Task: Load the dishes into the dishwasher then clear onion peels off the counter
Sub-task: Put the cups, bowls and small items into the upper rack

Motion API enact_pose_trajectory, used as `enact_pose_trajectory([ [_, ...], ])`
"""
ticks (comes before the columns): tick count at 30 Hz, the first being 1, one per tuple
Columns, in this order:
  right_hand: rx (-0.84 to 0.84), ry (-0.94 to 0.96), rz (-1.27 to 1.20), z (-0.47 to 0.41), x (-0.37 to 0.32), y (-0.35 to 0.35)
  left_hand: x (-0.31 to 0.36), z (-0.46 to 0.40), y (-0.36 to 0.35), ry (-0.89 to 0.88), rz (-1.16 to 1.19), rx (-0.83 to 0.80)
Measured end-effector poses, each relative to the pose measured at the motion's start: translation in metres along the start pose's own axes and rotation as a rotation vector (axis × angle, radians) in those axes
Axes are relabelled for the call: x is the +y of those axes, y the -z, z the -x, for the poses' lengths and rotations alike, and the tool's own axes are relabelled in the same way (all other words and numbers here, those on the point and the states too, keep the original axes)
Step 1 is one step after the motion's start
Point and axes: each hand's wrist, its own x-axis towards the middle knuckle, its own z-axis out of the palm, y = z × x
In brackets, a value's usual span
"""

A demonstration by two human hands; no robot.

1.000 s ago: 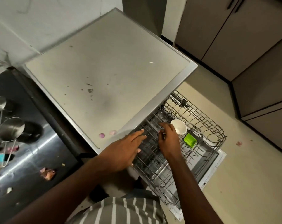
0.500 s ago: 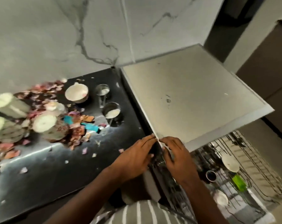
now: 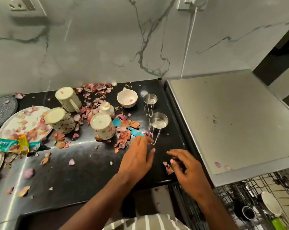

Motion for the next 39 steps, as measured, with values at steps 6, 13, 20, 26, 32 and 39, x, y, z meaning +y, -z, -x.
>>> enact_pose_trajectory([
  [6, 0.026, -0.065, -0.033, 0.007, -0.006, -0.001, -0.001, -0.038, 0.004, 0.414, 0.253, -0.109],
  [13, 0.100, -0.176, -0.031, 0.025, 0.003, 0.017, 0.007, -0.050, -0.010, 0.557, 0.510, -0.204],
  [20, 0.181, -0.220, -0.090, 0.035, 0.017, 0.038, 0.042, -0.031, -0.020, 0.437, 0.568, -0.196],
  [26, 0.302, -0.433, -0.355, 0.045, 0.029, 0.061, 0.101, -0.016, -0.055, 0.174, 0.581, -0.321],
  [32, 0.483, -0.511, -0.576, 0.080, 0.063, 0.097, 0.170, -0.013, -0.116, -0.048, 0.504, -0.553],
  [39, 0.768, -0.721, -0.688, 0.151, 0.128, 0.146, 0.236, -0.014, -0.197, -0.267, 0.283, -0.906],
])
